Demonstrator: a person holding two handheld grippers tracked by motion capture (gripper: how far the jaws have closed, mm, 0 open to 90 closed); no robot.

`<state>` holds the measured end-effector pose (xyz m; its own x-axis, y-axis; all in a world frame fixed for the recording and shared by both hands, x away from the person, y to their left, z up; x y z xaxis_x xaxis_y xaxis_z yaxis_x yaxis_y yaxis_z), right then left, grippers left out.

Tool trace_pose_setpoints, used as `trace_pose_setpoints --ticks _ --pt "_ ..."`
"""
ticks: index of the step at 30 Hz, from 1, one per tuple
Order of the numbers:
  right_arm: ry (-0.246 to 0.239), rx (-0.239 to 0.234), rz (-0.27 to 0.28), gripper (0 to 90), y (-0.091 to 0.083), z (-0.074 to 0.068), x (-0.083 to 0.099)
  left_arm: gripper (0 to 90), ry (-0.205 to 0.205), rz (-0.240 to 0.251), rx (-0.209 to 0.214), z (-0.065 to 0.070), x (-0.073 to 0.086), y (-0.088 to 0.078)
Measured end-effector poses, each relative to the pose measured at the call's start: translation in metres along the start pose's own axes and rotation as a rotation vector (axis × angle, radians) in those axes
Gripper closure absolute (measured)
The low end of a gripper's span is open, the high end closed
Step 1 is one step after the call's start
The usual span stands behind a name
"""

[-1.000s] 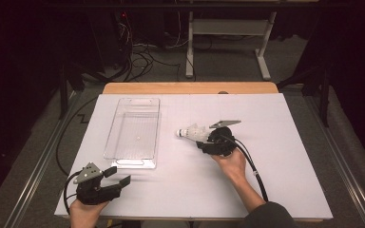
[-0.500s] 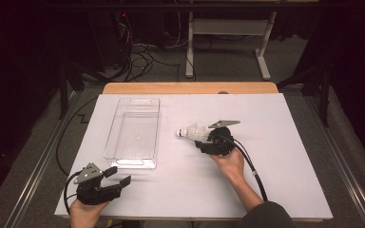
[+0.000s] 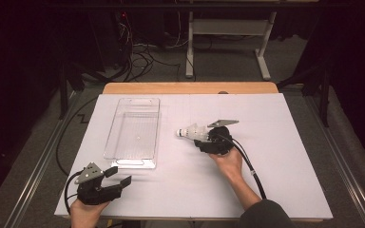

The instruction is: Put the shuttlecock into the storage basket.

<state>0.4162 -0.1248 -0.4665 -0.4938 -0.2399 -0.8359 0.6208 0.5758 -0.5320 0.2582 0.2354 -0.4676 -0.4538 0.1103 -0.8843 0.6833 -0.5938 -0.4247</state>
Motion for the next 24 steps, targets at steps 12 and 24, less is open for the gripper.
trace_pose_setpoints --ticks 12,24 --pt "0.003 0.006 -0.003 52.5 0.008 -0.001 -0.001 32.4 0.0 0.0 0.0 0.0 0.0 0.0" --pt "0.003 -0.006 -0.029 59.7 0.012 -0.003 0.001 32.4 0.003 -0.002 0.001 0.0 0.0 0.0"
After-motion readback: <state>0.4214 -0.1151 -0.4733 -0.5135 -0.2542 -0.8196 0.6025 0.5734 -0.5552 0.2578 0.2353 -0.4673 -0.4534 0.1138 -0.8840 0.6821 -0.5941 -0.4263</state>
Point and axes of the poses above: each handheld gripper's, and its own axes: y roughly forward along the jaws, x roughly out of its underside, z roughly to its right, the point moved 2 cm from there along y, roughly forward along the jaws, and after that the axes turned 9 degrees about z, right-handed, at the moved point
